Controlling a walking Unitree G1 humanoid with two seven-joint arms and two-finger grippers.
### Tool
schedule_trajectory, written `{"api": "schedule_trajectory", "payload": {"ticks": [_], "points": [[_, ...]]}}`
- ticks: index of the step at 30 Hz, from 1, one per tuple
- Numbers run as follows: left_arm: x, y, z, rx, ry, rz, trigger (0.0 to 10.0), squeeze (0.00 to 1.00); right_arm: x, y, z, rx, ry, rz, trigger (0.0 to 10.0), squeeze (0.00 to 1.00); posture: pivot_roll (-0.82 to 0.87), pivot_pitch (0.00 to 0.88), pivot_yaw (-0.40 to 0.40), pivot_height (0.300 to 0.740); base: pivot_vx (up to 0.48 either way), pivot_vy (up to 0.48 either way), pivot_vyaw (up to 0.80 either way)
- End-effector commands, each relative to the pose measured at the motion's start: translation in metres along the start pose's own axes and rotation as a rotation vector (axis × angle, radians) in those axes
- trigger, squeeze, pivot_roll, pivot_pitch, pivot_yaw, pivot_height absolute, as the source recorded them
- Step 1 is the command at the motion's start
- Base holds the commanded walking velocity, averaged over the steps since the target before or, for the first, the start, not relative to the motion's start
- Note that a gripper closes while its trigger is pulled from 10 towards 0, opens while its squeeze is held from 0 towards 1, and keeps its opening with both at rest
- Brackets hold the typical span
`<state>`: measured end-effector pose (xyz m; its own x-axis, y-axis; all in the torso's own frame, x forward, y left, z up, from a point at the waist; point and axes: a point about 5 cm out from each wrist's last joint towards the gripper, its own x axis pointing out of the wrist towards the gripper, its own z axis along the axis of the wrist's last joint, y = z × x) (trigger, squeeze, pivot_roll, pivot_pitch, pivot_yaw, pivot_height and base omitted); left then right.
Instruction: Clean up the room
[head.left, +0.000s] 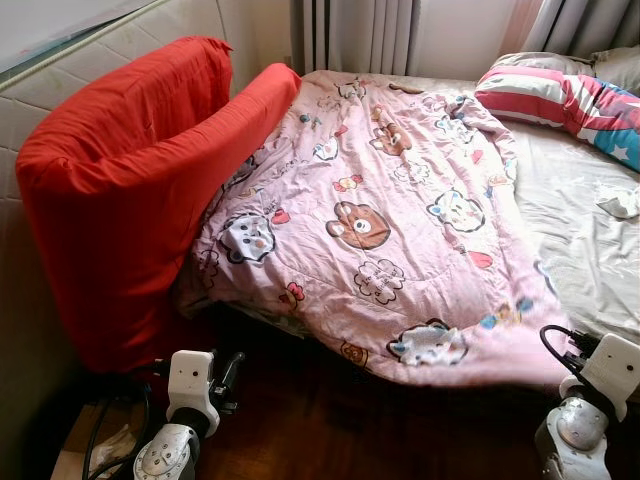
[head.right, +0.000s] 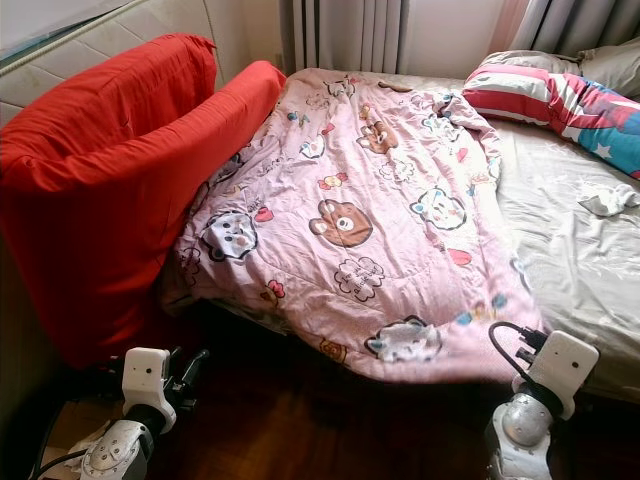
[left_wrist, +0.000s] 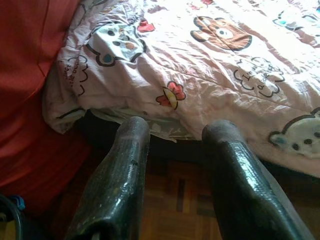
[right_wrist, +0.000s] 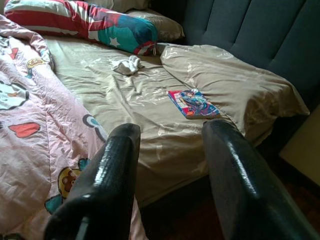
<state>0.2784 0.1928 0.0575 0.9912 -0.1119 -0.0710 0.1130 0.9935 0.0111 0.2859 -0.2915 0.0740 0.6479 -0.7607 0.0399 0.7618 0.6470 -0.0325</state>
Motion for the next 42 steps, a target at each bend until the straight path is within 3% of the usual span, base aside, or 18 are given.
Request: {"api": "schedule_trajectory", "payload": {"ticks": [1,5,9,11,13,14,15,20,29,32,42], "points": [[-0.004,0.003,-0.009,-0.002,0.046,0.007,10.0,0.0,-0.001,-0.009,-0.008,-0.01,0.04,-0.025,10.0,0.0,0.03,0.19,0.019,0.74,0.0,0.0,0.0],[-0.005,0.002,-0.011,-0.003,0.056,0.006,10.0,0.0,-0.006,-0.004,-0.022,0.01,0.144,0.036,10.0,0.0,0.03,0.189,0.019,0.74,0.0,0.0,0.0],[-0.007,0.003,-0.02,-0.008,0.092,0.008,10.0,0.0,-0.03,0.02,-0.053,-0.025,0.33,0.299,10.0,0.0,0.02,0.188,0.017,0.74,0.0,0.0,0.0],[-0.009,0.003,-0.027,-0.01,0.122,0.011,10.0,0.0,-0.045,0.023,-0.068,-0.059,0.405,0.378,10.0,0.0,0.03,0.187,0.015,0.74,0.0,0.0,0.0],[-0.012,0.005,-0.038,-0.022,0.17,0.024,10.0,0.0,-0.068,0.02,-0.093,-0.119,0.542,0.467,10.0,0.0,0.03,0.182,0.012,0.74,0.0,0.0,0.0],[-0.015,0.007,-0.048,-0.039,0.216,0.042,10.0,0.0,-0.088,0.017,-0.109,-0.149,0.638,0.535,10.0,0.0,0.03,0.181,0.011,0.74,0.0,0.0,0.0],[-0.015,0.007,-0.048,-0.039,0.216,0.042,10.0,0.0,-0.088,0.017,-0.109,-0.149,0.638,0.535,10.0,0.0,0.03,0.181,0.011,0.74,0.0,0.0,0.0],[-0.025,0.013,-0.073,-0.077,0.351,0.088,10.0,0.0,-0.129,-0.009,-0.143,-0.285,0.828,0.621,10.0,0.0,0.04,0.176,0.005,0.74,0.0,0.0,0.0],[-0.039,0.009,-0.1,-0.082,0.512,0.095,10.0,0.0,-0.154,-0.026,-0.158,-0.265,0.946,0.606,10.0,0.0,0.03,0.172,0.015,0.74,0.0,0.0,0.0],[-0.047,0.009,-0.109,-0.096,0.569,0.113,10.0,0.0,-0.154,-0.026,-0.158,-0.239,0.945,0.592,10.0,0.0,0.02,0.168,0.021,0.74,0.0,0.0,0.0],[-0.062,0.007,-0.124,-0.108,0.671,0.144,10.0,0.0,-0.149,-0.018,-0.153,-0.291,0.878,0.638,10.0,0.0,0.02,0.145,0.024,0.74,0.0,0.0,0.37]]}}
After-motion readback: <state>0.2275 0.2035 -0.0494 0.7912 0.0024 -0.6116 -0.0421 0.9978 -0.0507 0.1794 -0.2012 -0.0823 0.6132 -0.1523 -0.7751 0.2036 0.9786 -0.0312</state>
